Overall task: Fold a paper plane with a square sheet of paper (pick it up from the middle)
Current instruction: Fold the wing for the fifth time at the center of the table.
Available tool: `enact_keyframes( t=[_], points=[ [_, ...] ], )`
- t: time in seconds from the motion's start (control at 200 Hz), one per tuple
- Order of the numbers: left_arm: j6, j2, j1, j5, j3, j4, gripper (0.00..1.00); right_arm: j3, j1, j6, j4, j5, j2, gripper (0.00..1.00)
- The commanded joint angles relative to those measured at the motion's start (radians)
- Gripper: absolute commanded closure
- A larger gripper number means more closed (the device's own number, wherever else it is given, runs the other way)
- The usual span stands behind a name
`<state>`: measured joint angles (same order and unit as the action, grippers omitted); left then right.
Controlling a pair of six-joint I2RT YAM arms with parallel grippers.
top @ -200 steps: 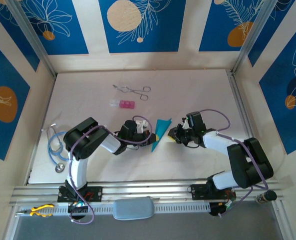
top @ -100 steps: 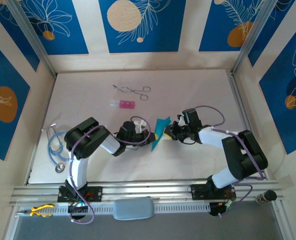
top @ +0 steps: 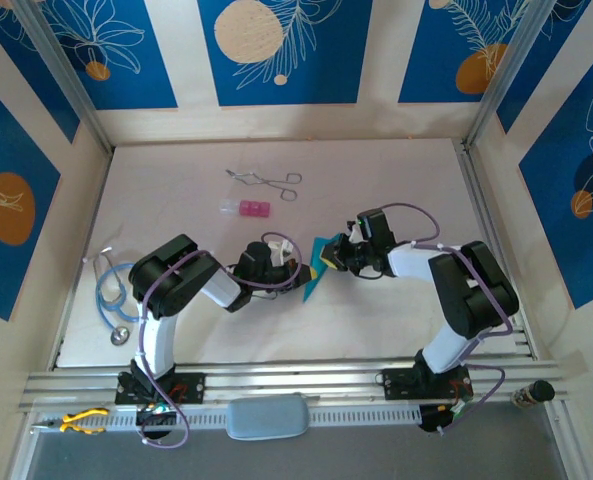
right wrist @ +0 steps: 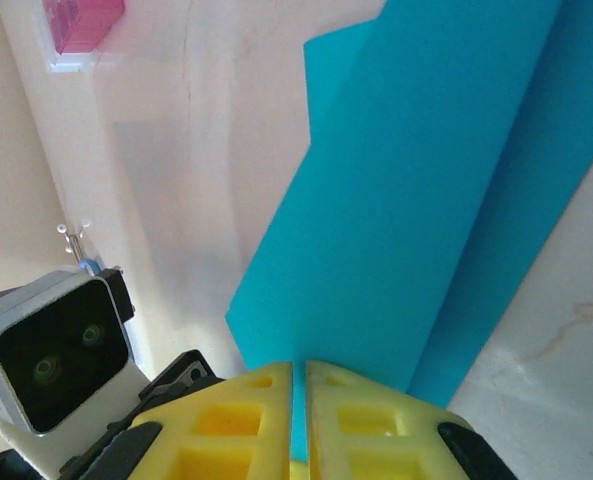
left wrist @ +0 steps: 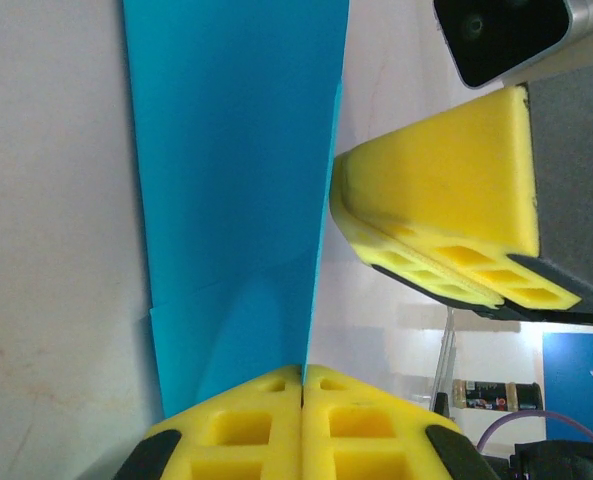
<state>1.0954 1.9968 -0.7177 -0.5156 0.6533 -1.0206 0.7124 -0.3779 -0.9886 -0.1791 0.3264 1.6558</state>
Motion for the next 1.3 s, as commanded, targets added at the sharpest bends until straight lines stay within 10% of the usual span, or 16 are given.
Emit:
enact_keyframes(
  t=[0.0,1.291],
  points=[
    [-0.011,0.036,0.023,0.012,0.001,0.088,1.0,0.04,-0.006,0.01,0.011,0.021,0.035,0.88],
    [0.006,0.043,0.042,0.012,0.03,0.23,1.0,0.061,0.007,0.028,0.044,0.002,0.139,0.89]
  ],
)
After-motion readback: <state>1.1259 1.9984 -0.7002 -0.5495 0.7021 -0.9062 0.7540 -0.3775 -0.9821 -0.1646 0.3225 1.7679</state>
